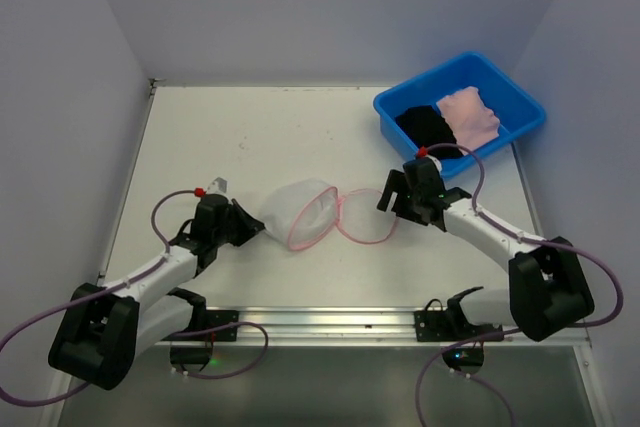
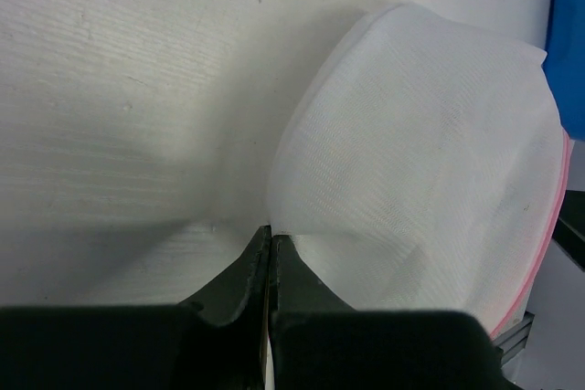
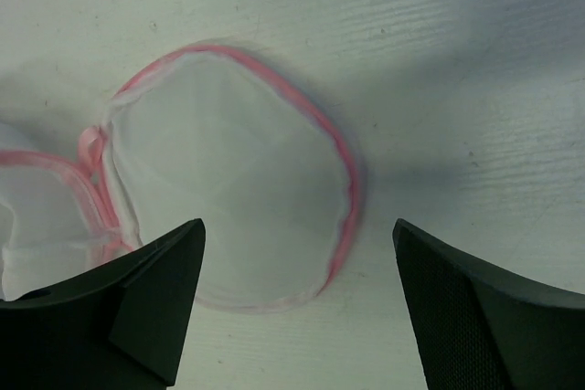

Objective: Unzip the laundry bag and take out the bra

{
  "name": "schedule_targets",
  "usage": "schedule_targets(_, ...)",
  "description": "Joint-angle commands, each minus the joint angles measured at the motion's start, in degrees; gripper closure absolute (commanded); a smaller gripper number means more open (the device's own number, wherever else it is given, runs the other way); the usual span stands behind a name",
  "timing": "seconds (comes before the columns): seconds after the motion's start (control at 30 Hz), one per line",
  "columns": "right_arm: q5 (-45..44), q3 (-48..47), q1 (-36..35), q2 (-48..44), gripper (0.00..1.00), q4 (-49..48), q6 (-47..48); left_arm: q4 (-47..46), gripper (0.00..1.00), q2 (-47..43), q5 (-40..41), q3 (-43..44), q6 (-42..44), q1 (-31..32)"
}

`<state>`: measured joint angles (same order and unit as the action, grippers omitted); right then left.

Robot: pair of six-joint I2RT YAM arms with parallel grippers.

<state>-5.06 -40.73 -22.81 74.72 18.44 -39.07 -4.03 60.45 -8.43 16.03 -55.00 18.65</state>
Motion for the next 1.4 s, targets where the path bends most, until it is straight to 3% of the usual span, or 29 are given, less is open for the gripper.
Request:
schedule_targets(0.0,-3.20,-1.11,-1.36,2.53,0.17,-2.53,-5.66,1.22,1.00,-0.94,2.45,-0.39,0.33,-0.99)
schedule_targets(0.27,-5.31,-2.69,-3.65,10.97,0.25,-3.41,-8.48,-0.36,1.00,1.34,-0.18,-0.56,1.48,-1.34)
schedule_targets(0.37,-4.61,-2.25,-3.73,12.64,0.36,-4.46,-8.92,-0.80,1.00,1.60,-0.71,-0.65,1.65,-1.34)
schedule_targets(0.47,-4.35,-1.99,-3.74,13.35,0.55,-4.81,-8.92,-1.15,1.00,1.78,-1.15,-0.56,1.92,-1.34)
schedule_targets(0.6,-5.40,-1.63,-3.74,11.25,0.89,-4.12,-8.66,-1.06,1.00,1.96,-1.15,-0.39,2.44,-1.34)
schedule_targets(0.67,-7.23,-2.07,-3.73,9.84,1.00,-3.15,-8.22,-1.15,1.00,2.22,-1.24,-0.30,2.62,-1.34)
schedule_targets(1.07,-15.94,-12.17,-9.97,-2.99,1.00,7.58,-1.45,-0.71,1.00,7.67,-3.80,5.41,5.70,0.06)
schedule_targets(1.37,-12.00,-21.57,-20.42,-3.44,1.00,6.71,4.35,-4.57,1.00,14.07,-1.59,9.46,1.22,6.92)
